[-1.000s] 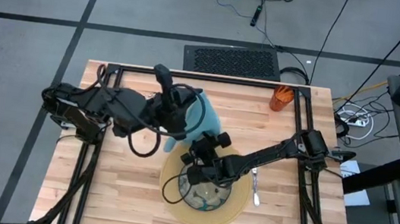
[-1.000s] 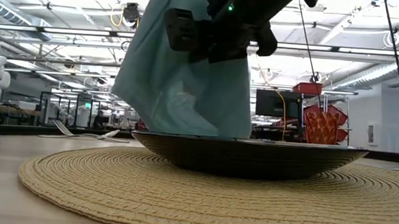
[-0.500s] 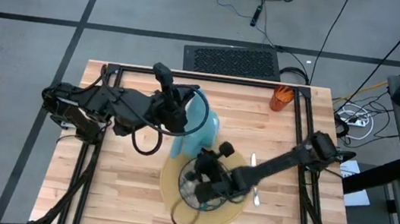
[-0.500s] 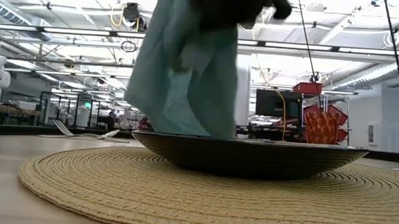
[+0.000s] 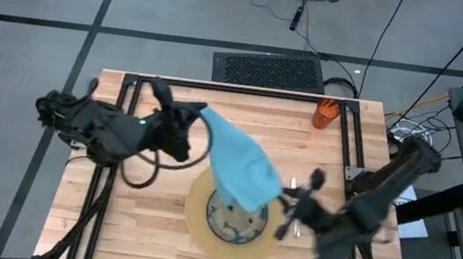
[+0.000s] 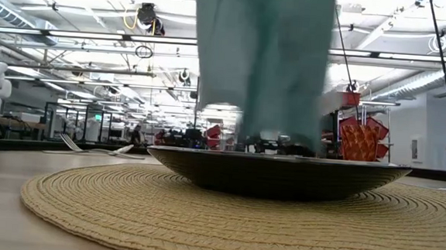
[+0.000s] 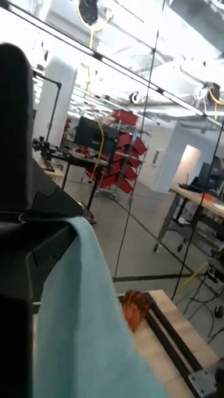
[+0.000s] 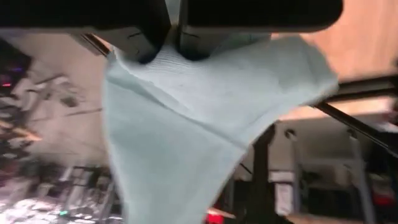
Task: Set table place
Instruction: Fold the blue napkin
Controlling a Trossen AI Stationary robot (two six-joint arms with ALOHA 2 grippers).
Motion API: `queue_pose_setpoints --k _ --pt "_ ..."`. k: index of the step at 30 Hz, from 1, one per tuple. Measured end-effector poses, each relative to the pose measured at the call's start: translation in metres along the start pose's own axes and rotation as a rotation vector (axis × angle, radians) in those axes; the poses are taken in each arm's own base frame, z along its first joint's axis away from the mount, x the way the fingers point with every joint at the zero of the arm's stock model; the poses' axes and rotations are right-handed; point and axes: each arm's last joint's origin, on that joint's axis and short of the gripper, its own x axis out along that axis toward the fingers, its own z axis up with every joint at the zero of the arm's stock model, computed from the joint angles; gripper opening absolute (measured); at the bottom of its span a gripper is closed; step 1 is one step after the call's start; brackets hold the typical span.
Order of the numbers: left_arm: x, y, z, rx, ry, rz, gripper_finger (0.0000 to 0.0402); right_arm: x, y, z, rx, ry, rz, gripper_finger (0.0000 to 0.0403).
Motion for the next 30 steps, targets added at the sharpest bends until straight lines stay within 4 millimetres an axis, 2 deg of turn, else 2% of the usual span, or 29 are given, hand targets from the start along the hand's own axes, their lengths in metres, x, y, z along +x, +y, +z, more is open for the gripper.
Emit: queue_pose_setpoints --k 4,7,11,17,24,27,30 --pt "-0.019 0.011 -0.006 -0.018 -0.003 0.032 0.0 -0.027 -0.045 0.025 0.149 -0.011 0.076 0.0" --pt "-0.029 0.012 -0.008 -0.076 -0.018 0.026 0.0 -0.032 -0.061 0.036 0.243 0.03 0.224 0.0" --pt "-0.041 0.0 -0.011 -0.093 -0.029 -0.042 0.0 -0.03 -0.056 0.033 0.23 0.101 0.354 0.0" --pt "-0.053 -0.018 -0.023 -0.166 -0.009 -0.169 0.0 -0.03 -0.043 0.017 0.223 0.2 0.374 0.0" --pt "-0.065 -0.021 -0.019 -0.195 -0.051 -0.196 0.0 -0.041 -0.036 0.021 0.169 0.143 0.432 0.0" --pt "-0.069 -0.021 -0.016 -0.211 -0.073 -0.199 0.0 -0.043 -0.044 0.025 0.152 0.13 0.434 0.0" --pt "-0.067 -0.021 -0.018 -0.221 -0.058 -0.195 0.0 -0.041 -0.063 0.026 0.163 0.149 0.387 0.0"
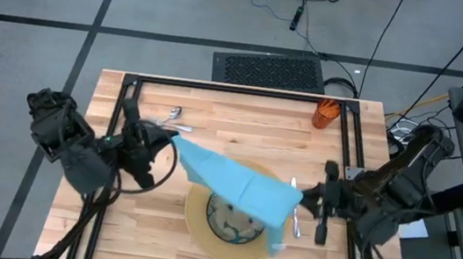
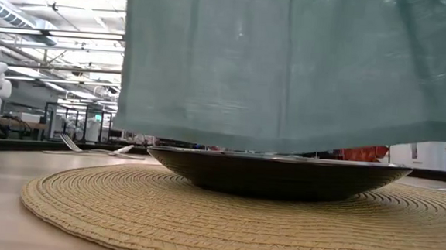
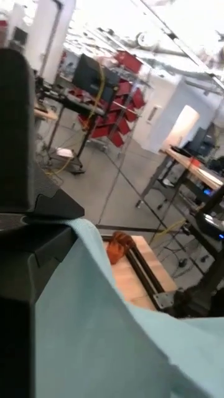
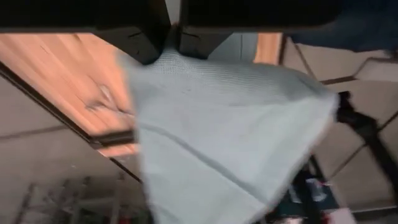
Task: Set table place
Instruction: Fold the blue napkin
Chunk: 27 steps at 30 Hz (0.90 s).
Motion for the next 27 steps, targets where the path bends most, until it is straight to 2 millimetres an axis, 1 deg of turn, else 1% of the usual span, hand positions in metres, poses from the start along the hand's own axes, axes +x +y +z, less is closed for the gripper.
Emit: queue_pose_setpoints --k 3,6,9,12,16,18,20,22,23,25,27 --pt "0.012 0.002 -0.007 -0.029 0.057 -0.015 0.0 -0.001 -0.026 -0.001 0.08 0.069 -0.089 0.0" --pt "0.033 0.001 -0.02 -0.06 0.162 -0.034 0.0 0.006 -0.049 -0.009 0.16 0.182 -0.206 0.0" --pt "0.063 -0.005 -0.036 -0.057 0.281 -0.054 0.0 0.02 -0.064 -0.014 0.193 0.3 -0.303 0.0" --pt "0.093 -0.014 -0.052 -0.048 0.379 -0.069 0.0 0.034 -0.076 -0.015 0.178 0.35 -0.372 0.0" --pt "0.134 -0.028 -0.073 -0.045 0.443 -0.093 0.0 0.053 -0.092 -0.013 0.159 0.412 -0.423 0.0" --pt "0.153 -0.035 -0.085 -0.047 0.465 -0.079 0.0 0.06 -0.101 -0.012 0.169 0.431 -0.468 0.0" --pt "0.17 -0.039 -0.097 -0.076 0.474 -0.064 0.0 0.068 -0.11 -0.012 0.144 0.454 -0.514 0.0005" --pt "0.185 -0.042 -0.108 -0.112 0.477 -0.065 0.0002 0.076 -0.118 -0.013 0.113 0.48 -0.55 0.0025" --pt "0.191 -0.043 -0.115 -0.108 0.486 -0.076 0.0006 0.08 -0.122 -0.014 0.097 0.503 -0.568 0.0041" --pt "0.2 -0.043 -0.126 -0.112 0.502 -0.084 0.0024 0.084 -0.13 -0.016 0.078 0.547 -0.612 0.0083" --pt "0.207 -0.042 -0.135 -0.134 0.512 -0.085 0.0054 0.087 -0.139 -0.018 0.076 0.589 -0.663 0.0135"
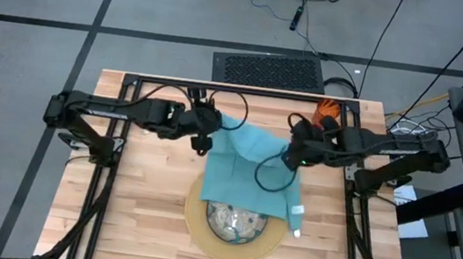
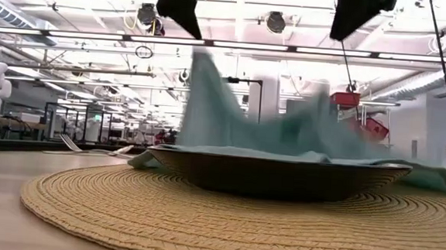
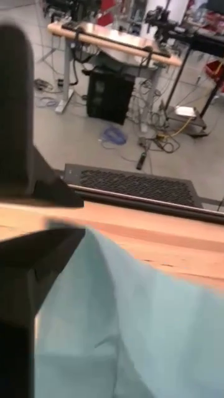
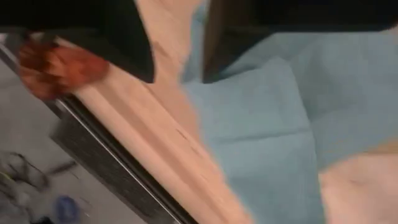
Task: Set table place
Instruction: Fold the blue napkin
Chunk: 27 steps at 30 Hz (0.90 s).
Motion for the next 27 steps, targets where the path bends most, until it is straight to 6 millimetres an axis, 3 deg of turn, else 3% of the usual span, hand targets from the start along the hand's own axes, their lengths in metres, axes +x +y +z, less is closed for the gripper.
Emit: queue_pose_setpoints --k 4,8,11,15,21,27 --pt "0.014 0.006 -0.006 -0.035 0.023 0.016 0.0137 0.01 -0.014 0.001 0.052 0.04 -0.141 0.0234" --pt "0.017 0.011 -0.008 -0.063 0.033 0.018 0.0207 0.009 -0.014 0.0 0.087 0.021 -0.157 0.028" --pt "0.016 0.006 -0.011 -0.051 0.03 -0.113 0.0234 0.004 -0.005 -0.003 0.068 0.009 -0.109 0.0282" --pt "0.012 -0.008 -0.02 -0.064 0.058 -0.491 0.0239 -0.002 0.01 -0.018 0.003 0.046 -0.024 0.0266" --pt "0.014 -0.032 -0.046 -0.05 0.139 -0.684 0.0239 0.01 0.04 -0.068 -0.059 0.111 0.052 0.0236" --pt "0.003 -0.073 -0.073 -0.074 0.087 -0.853 0.0239 0.016 0.076 -0.122 -0.068 0.119 0.279 0.0216"
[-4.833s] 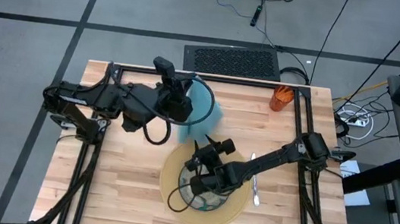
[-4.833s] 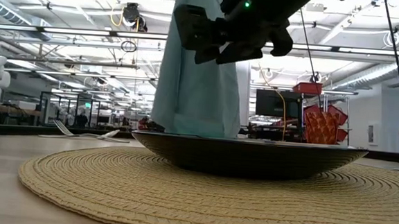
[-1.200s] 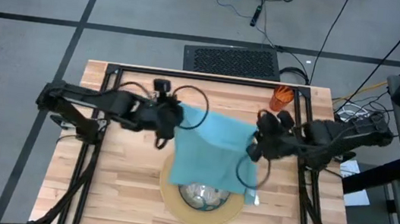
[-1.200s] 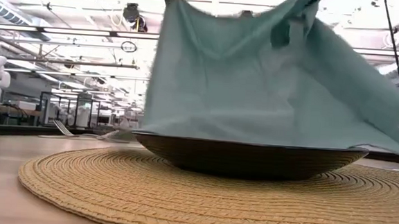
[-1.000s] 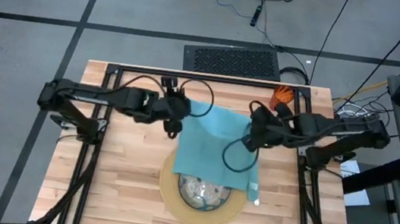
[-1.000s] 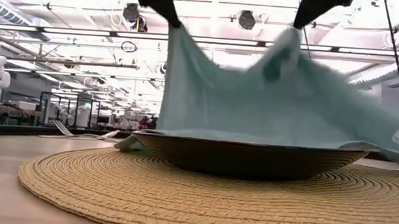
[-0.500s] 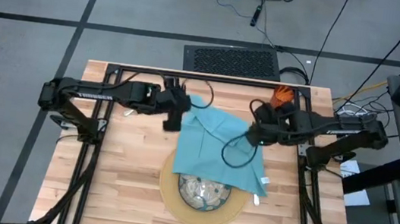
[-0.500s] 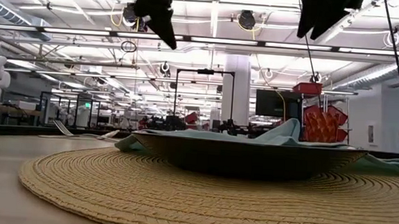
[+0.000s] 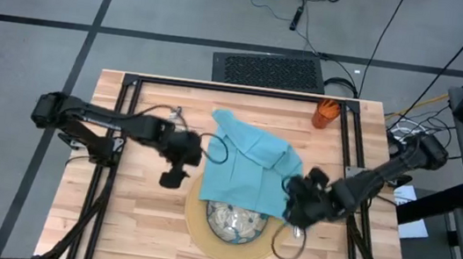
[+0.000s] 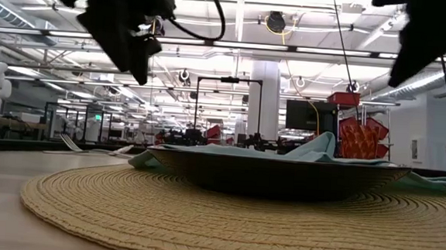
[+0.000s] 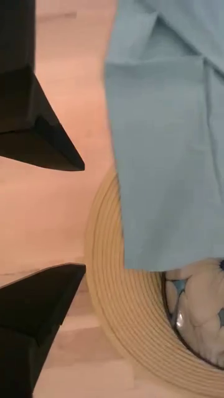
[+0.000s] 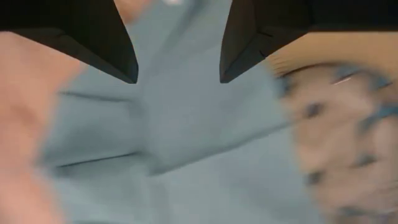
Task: Set table place
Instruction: Fold the blue napkin
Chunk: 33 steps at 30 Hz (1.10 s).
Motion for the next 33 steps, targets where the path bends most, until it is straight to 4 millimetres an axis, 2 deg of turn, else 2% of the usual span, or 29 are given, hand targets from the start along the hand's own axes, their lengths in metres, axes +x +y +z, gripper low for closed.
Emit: queue_pose_setpoints --k 5,9,14,21,27,33 --pt "0.017 -0.031 -0.01 0.047 -0.069 0.134 0.0239 0.0 0.025 -0.031 -0.01 -0.054 0.199 0.0203" --pt "0.037 -0.054 -0.01 0.06 -0.138 0.272 0.0239 0.004 0.037 -0.052 0.006 -0.084 0.334 0.0201" --pt "0.068 -0.072 -0.017 0.078 -0.073 0.444 0.0239 0.022 0.042 -0.068 0.052 -0.041 0.275 0.0201" --pt "0.109 -0.093 -0.026 0.094 -0.049 0.62 0.0239 0.045 0.059 -0.079 0.013 -0.034 0.255 0.0201" --pt "0.122 -0.11 -0.021 0.079 -0.09 0.604 0.0239 0.044 0.064 -0.082 0.007 -0.066 0.283 0.0201" --pt "0.121 -0.135 -0.01 0.074 -0.17 0.566 0.0239 0.04 0.066 -0.087 -0.004 -0.115 0.278 0.0201"
